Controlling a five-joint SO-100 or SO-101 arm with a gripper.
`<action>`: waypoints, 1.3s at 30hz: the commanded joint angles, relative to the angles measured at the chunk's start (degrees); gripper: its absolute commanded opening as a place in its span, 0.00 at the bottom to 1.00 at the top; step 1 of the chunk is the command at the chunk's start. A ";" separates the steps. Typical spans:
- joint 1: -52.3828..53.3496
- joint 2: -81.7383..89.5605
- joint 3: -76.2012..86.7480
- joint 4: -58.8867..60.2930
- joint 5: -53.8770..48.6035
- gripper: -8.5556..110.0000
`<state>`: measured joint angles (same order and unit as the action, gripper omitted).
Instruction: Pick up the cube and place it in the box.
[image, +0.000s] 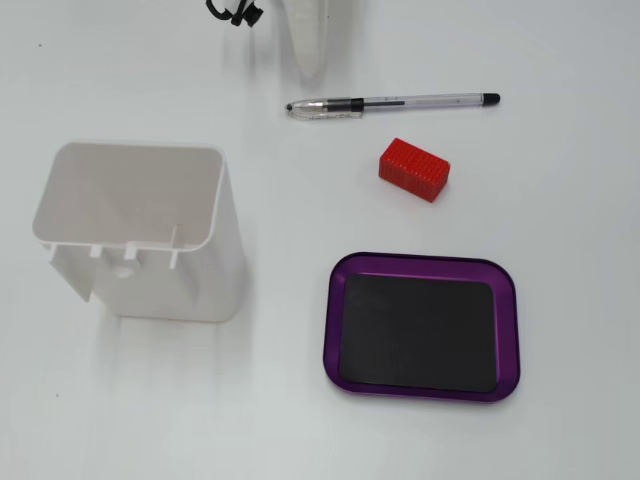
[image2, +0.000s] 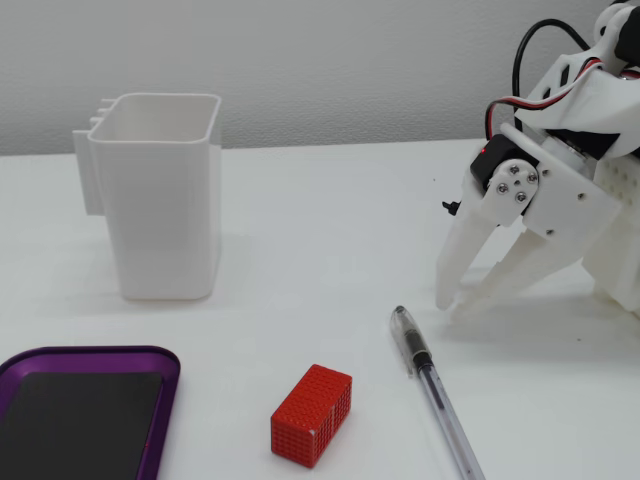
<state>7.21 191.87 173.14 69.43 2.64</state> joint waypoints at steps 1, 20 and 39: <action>0.09 2.29 0.18 -0.18 -0.35 0.07; 0.09 1.41 -1.58 -0.18 -0.26 0.07; 0.09 1.14 -6.42 -0.18 -0.18 0.07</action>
<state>7.21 191.78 168.66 69.43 2.64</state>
